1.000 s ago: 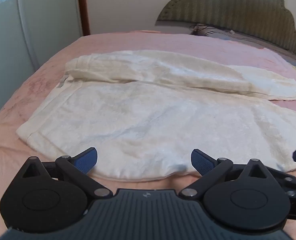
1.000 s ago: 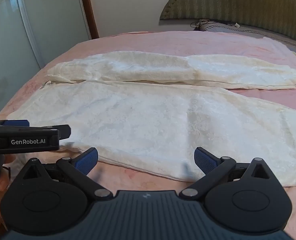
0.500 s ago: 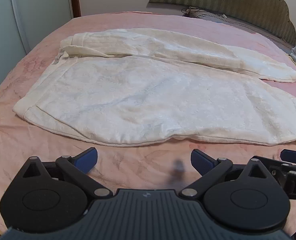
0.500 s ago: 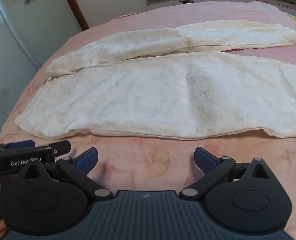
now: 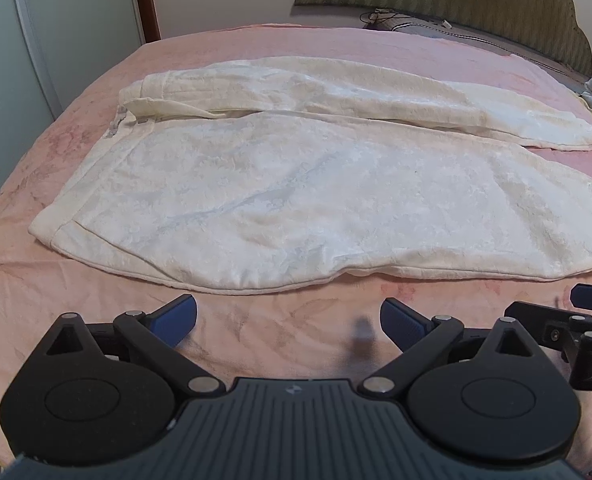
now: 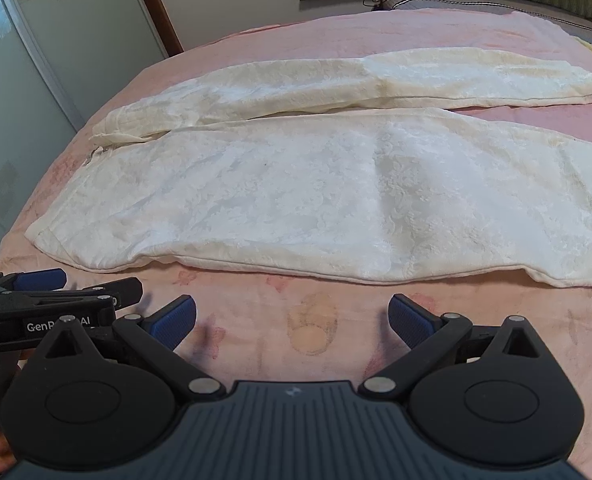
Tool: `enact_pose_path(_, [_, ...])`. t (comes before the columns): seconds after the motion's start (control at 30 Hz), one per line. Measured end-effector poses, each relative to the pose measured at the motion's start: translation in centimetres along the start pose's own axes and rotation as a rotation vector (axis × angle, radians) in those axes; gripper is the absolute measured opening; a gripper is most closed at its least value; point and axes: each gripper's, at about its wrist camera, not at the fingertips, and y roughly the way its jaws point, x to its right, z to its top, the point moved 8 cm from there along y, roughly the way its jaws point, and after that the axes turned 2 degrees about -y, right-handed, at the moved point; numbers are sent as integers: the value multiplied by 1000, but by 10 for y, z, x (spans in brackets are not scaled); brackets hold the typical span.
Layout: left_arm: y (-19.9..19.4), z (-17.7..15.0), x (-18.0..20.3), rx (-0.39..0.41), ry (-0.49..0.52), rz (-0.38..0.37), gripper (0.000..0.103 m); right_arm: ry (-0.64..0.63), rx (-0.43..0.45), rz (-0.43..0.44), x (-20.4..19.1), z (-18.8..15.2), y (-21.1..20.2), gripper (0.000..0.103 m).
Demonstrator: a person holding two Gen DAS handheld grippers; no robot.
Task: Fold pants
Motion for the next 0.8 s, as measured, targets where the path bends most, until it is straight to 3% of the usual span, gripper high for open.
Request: enact_pose_path(0.8, [3, -1, -2, -10, -14, 21, 99, 12, -10, 27, 0, 0, 3, 103])
